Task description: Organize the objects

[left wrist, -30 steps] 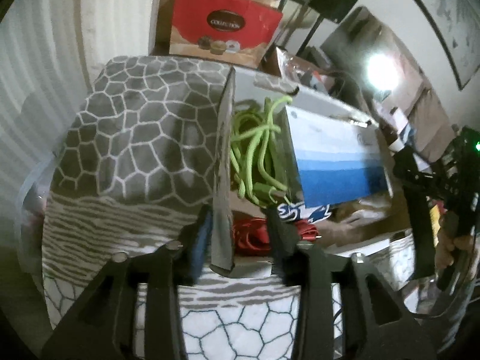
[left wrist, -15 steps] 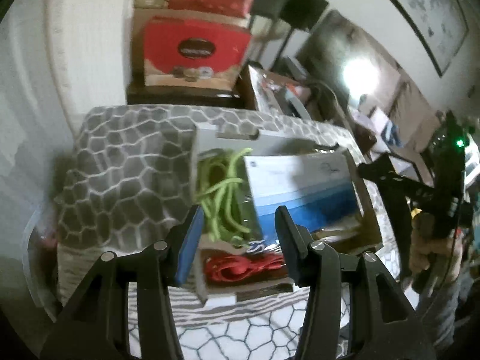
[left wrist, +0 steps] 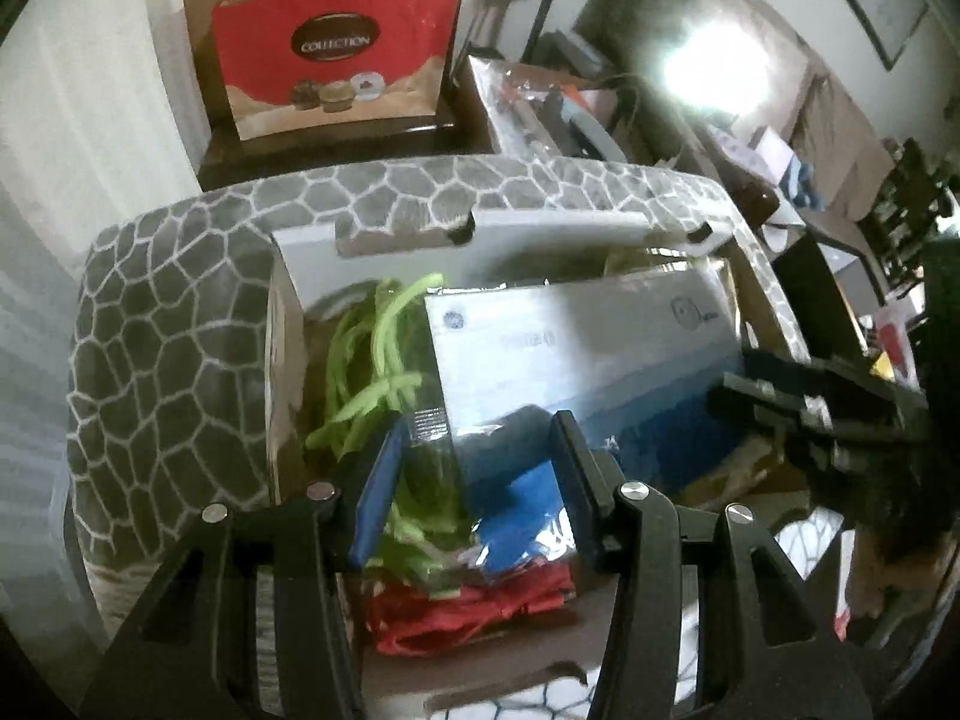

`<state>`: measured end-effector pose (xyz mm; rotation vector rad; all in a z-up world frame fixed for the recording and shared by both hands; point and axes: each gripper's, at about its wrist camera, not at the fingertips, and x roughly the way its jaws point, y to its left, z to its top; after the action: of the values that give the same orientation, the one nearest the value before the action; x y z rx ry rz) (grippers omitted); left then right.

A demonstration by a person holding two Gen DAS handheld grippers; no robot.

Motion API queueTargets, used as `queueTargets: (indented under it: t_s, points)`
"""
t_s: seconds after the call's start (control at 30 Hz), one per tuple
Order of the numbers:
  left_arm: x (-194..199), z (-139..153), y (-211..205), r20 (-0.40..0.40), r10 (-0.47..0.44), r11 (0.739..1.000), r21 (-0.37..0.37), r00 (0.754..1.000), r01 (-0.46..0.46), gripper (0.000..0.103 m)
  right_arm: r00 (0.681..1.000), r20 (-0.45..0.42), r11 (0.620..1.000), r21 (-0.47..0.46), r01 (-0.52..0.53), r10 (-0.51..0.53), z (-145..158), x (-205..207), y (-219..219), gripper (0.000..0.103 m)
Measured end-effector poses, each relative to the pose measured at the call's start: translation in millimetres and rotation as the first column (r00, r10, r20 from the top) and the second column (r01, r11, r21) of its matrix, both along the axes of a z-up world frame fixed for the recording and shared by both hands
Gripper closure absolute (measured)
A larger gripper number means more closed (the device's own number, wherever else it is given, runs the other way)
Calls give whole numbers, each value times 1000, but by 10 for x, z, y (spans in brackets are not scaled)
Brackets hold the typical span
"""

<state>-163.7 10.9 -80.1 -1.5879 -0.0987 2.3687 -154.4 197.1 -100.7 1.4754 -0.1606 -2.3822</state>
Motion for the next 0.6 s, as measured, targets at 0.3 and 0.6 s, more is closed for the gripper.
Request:
queueTargets:
  t_s: [0.3, 0.6]
  points:
    - [8, 72, -30, -28, 8, 1000, -25, 1000, -8, 58, 1000, -9, 1000, -12, -28, 28, 85, 119, 12, 44]
    - [394, 499, -190, -187, 39, 999, -7, 982, -41, 39, 994, -105, 999, -49, -23, 18, 478, 275, 130, 44]
